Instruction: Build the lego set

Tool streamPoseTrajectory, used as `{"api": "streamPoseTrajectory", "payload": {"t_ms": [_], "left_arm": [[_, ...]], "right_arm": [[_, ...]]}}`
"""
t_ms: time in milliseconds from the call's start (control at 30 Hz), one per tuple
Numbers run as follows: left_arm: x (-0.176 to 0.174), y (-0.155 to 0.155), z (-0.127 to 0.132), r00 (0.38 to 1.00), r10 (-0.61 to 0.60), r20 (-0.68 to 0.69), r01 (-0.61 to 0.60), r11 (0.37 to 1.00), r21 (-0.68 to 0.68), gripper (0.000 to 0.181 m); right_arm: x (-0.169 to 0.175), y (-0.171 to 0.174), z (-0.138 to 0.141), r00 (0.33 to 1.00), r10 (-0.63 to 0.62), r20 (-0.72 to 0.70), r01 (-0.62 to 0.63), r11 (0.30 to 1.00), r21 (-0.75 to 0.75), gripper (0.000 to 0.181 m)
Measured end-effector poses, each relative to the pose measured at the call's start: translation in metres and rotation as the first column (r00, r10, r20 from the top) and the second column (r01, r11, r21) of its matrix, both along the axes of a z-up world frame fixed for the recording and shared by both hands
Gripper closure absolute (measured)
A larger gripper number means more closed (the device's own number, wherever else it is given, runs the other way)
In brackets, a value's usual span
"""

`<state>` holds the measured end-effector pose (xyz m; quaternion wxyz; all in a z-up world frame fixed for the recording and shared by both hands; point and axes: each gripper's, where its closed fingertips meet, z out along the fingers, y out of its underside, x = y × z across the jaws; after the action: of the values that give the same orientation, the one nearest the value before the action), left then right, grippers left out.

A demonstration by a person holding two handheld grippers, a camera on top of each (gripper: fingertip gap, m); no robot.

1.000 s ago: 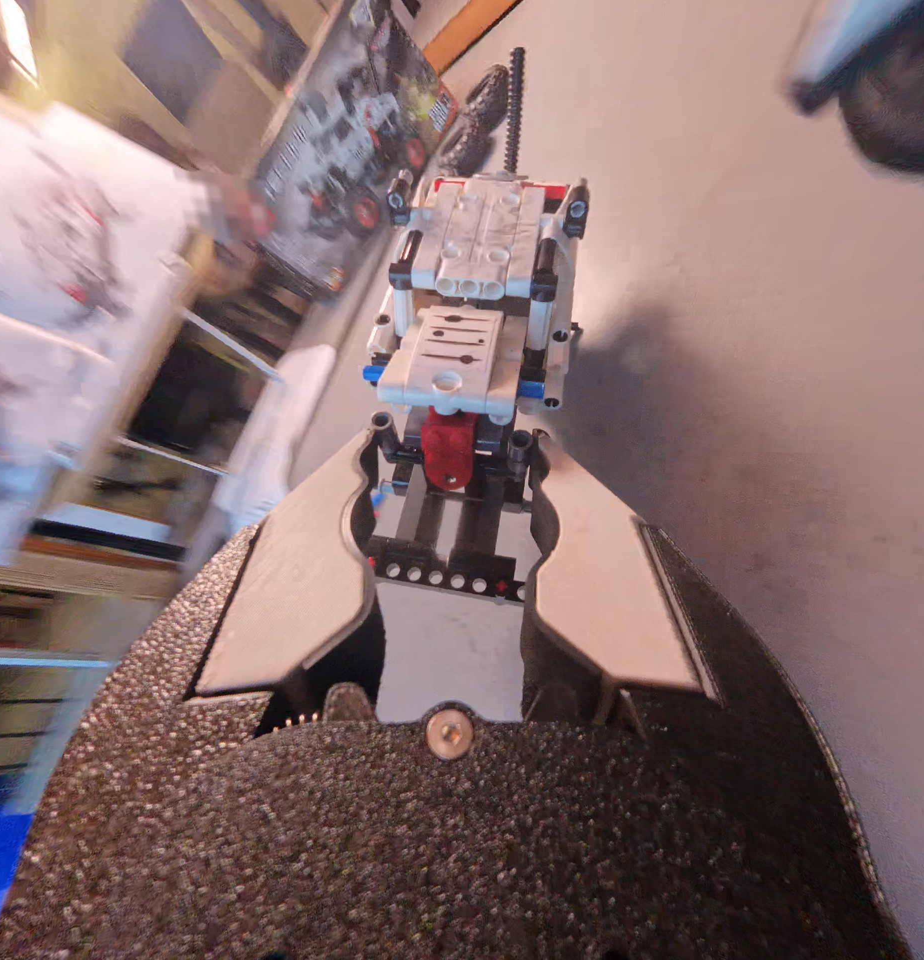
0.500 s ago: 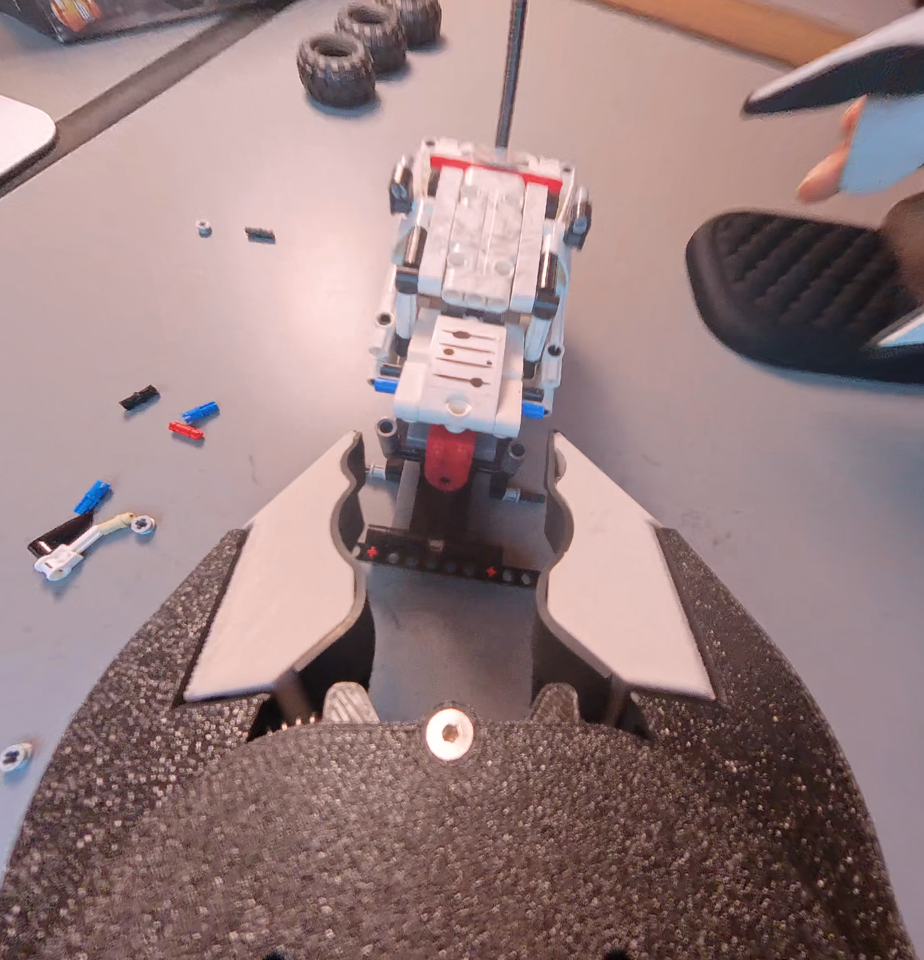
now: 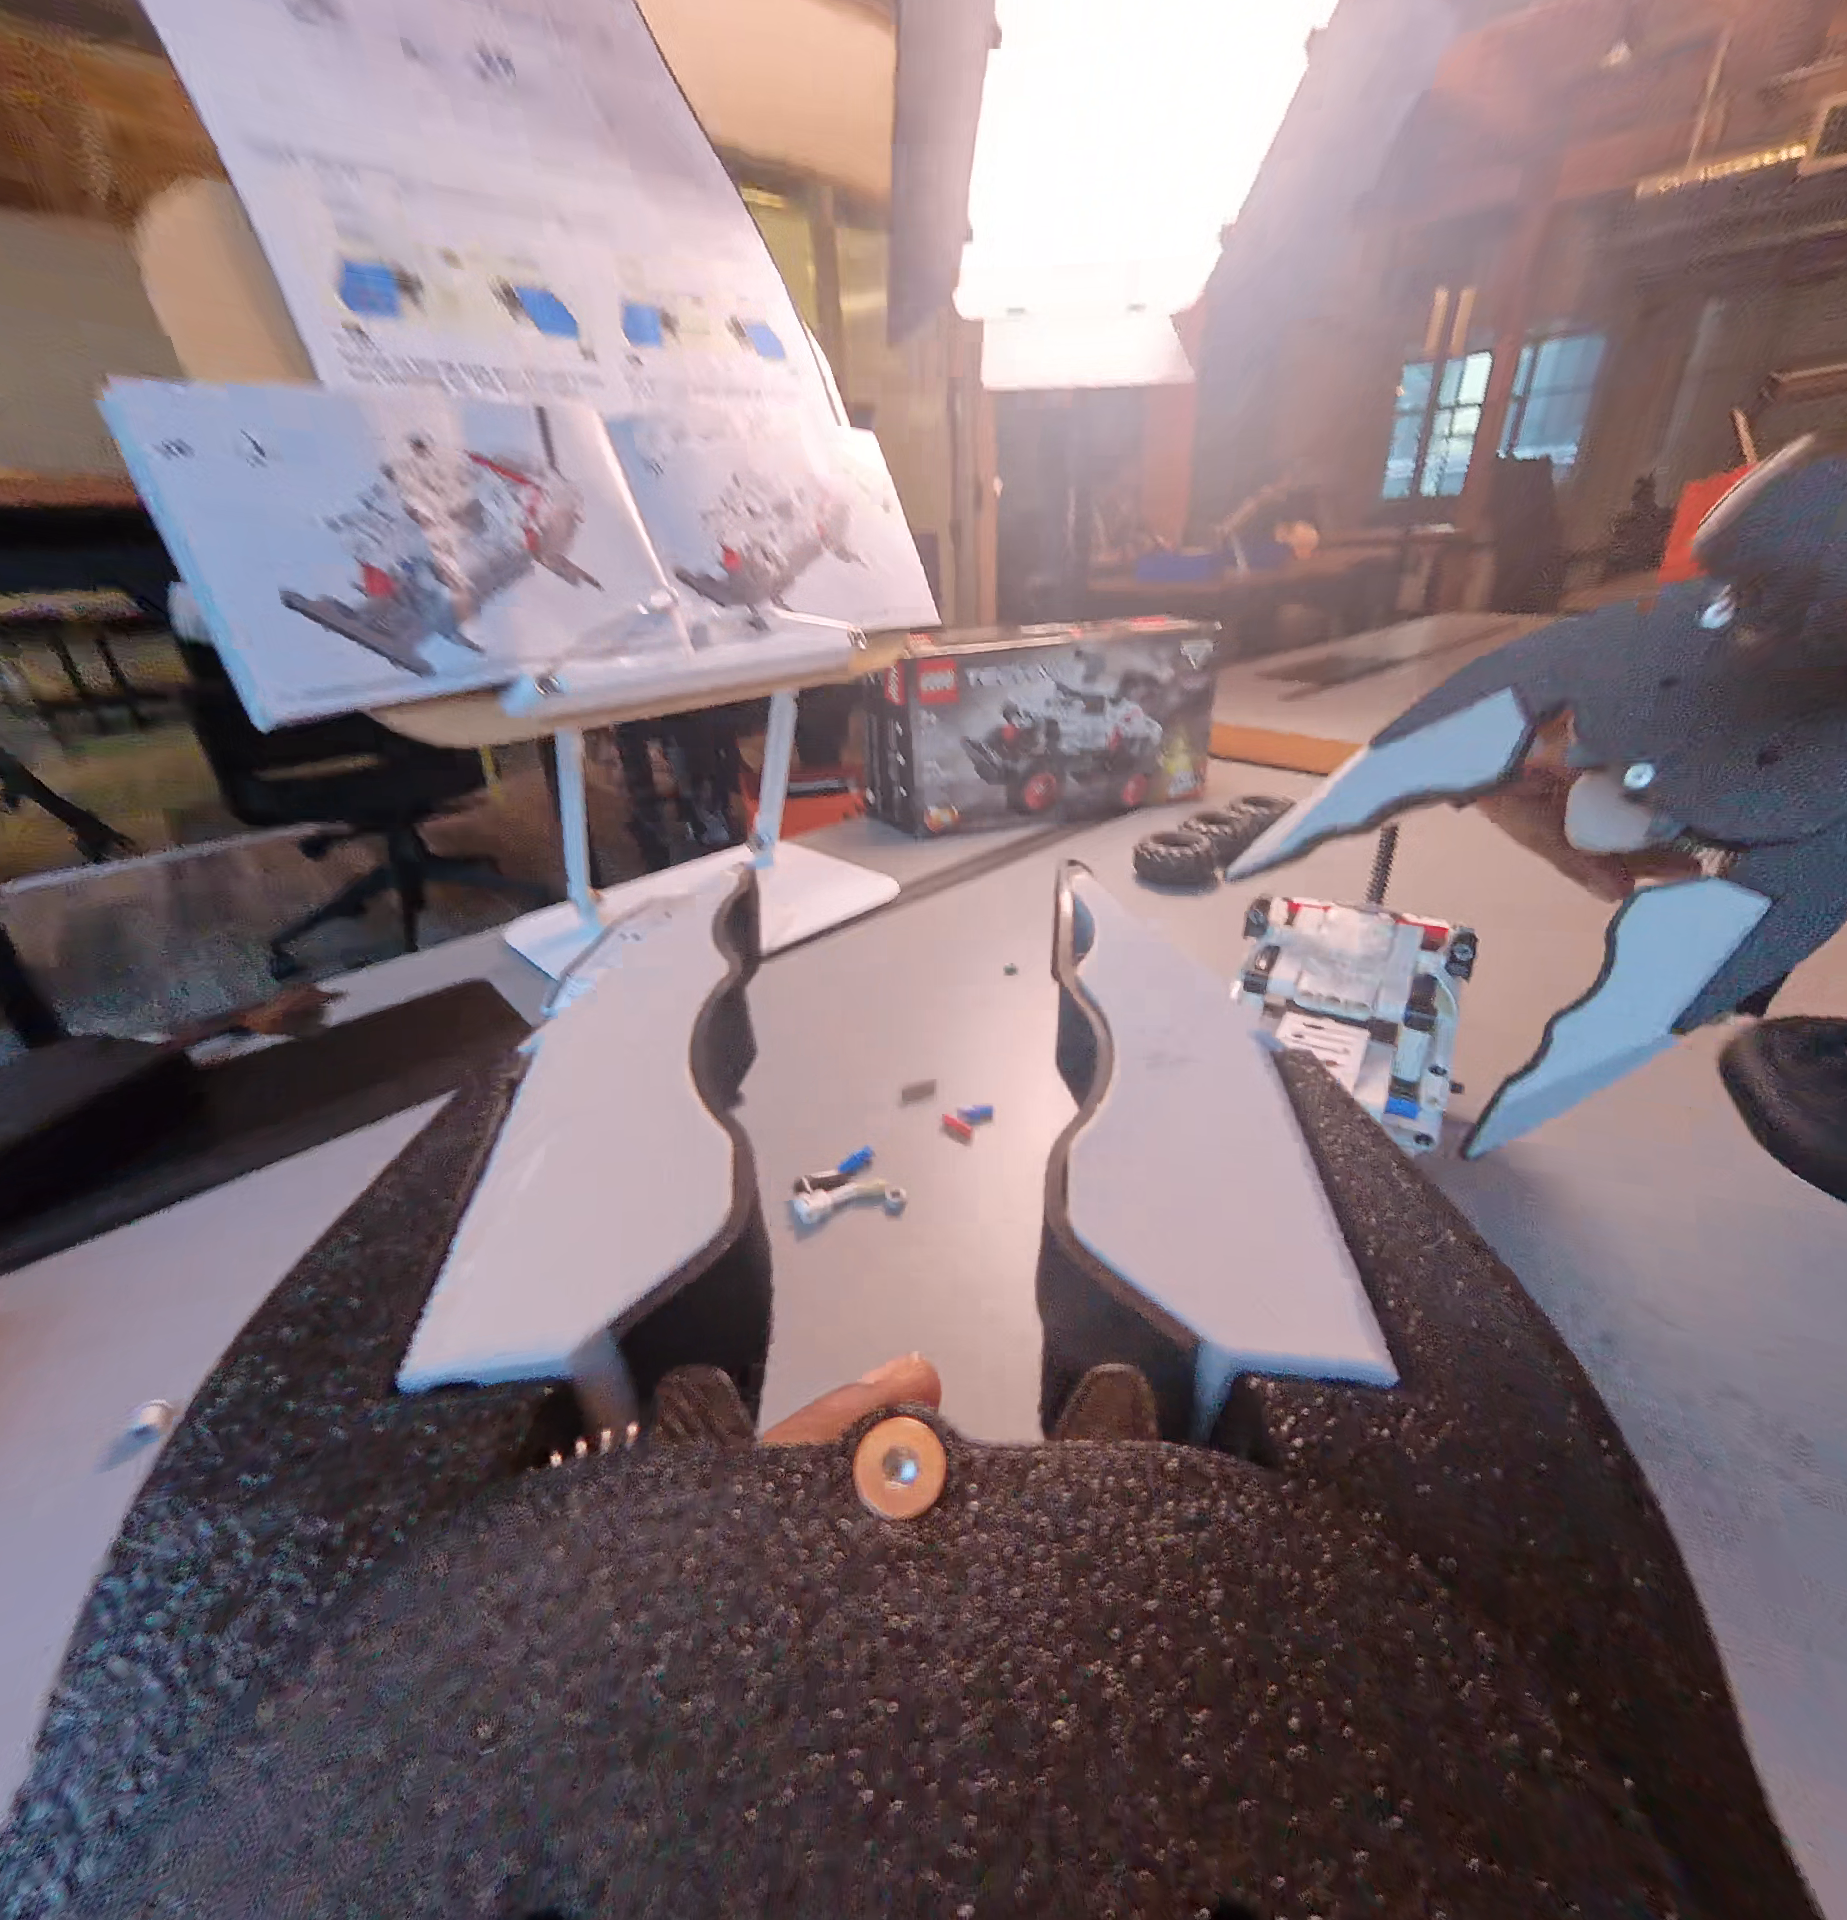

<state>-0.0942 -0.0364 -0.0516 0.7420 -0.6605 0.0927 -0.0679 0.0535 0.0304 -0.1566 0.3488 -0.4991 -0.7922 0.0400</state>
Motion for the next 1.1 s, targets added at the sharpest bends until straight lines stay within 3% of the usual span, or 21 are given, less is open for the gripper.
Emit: {"api": "streamPoseTrajectory", "payload": {"t_ms": [100, 267, 467, 633, 867, 933, 1033, 1100], "left_arm": [[-0.012, -0.007, 0.004, 0.998, 0.061, -0.029, -0.060, 0.998, 0.035, 0.144], [-0.026, -0.003, -0.006, 0.991, 0.119, -0.059, -0.120, 0.993, -0.004, 0.133], [-0.024, -0.004, -0.005, 0.995, 0.098, -0.021, -0.098, 0.995, 0.007, 0.120], [-0.017, -0.003, -0.002, 0.998, 0.059, 0.016, -0.059, 0.998, 0.017, 0.129], [-0.031, -0.004, -0.013, 0.989, 0.138, -0.051, -0.139, 0.990, -0.022, 0.137], [-0.033, -0.003, -0.016, 0.987, 0.150, -0.055, -0.153, 0.988, -0.038, 0.137], [-0.033, -0.001, -0.019, 0.986, 0.152, -0.072, -0.155, 0.987, -0.048, 0.141], [-0.029, 0.001, -0.018, 0.988, 0.139, -0.069, -0.142, 0.989, -0.040, 0.144]], "right_arm": [[-0.003, 0.014, -0.019, 0.992, 0.043, 0.116, -0.049, 0.997, 0.053, 0.074], [0.019, 0.038, -0.020, 0.973, 0.028, 0.231, -0.044, 0.997, 0.063, 0.077], [0.114, 0.112, -0.019, 0.922, -0.222, 0.317, 0.209, 0.975, 0.076, 0.077], [0.179, 0.154, -0.019, 0.825, -0.468, 0.317, 0.461, 0.882, 0.099, 0.077], [0.213, 0.182, -0.015, 0.777, -0.553, 0.302, 0.546, 0.830, 0.115, 0.075], [0.198, 0.171, 0.011, 0.812, -0.541, 0.220, 0.544, 0.837, 0.050, 0.072], [0.138, 0.157, 0.087, 0.875, -0.477, -0.082, 0.472, 0.879, -0.066, 0.076], [0.090, 0.161, 0.134, 0.866, -0.413, -0.281, 0.404, 0.910, -0.091, 0.090]]}}
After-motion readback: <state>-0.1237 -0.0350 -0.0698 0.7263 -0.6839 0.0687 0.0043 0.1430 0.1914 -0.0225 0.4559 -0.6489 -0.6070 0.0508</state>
